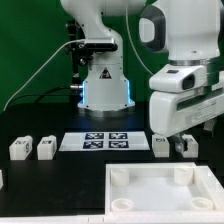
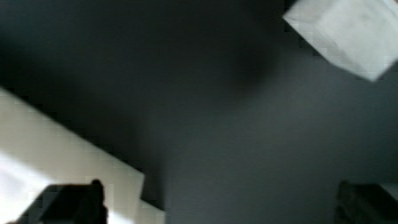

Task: Assemble one leg

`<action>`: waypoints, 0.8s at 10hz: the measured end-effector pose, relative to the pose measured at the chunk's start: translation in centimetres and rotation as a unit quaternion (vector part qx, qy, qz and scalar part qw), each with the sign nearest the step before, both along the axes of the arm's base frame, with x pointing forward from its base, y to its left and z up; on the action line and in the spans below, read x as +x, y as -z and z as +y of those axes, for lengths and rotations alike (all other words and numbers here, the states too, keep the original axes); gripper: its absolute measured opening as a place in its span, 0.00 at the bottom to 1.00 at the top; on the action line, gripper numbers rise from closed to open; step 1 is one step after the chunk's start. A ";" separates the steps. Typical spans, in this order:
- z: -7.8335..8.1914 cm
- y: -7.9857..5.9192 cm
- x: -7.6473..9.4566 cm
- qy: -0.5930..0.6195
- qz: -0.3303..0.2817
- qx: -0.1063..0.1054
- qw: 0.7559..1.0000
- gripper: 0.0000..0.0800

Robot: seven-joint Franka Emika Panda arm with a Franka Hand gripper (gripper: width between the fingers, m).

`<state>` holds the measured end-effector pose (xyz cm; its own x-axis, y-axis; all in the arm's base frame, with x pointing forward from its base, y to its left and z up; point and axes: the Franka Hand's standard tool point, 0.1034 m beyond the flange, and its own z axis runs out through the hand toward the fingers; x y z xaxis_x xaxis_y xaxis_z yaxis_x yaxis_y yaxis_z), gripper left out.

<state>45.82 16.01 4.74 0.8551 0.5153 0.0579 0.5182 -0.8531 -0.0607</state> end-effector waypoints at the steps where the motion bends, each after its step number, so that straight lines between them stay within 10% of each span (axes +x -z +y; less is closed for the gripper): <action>1: 0.2 0.0 -0.1 0.043 0.005 0.003 0.999 0.81; 8: 1.1 0.5 -2.4 0.225 0.082 -0.011 0.971 0.81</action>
Offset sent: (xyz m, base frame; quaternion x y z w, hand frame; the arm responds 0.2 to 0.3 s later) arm -0.0278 0.0225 -0.0115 -0.0117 -0.0349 0.3387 0.9402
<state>43.46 17.13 4.20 0.9907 0.0870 -0.1048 0.0777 -0.9929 -0.0897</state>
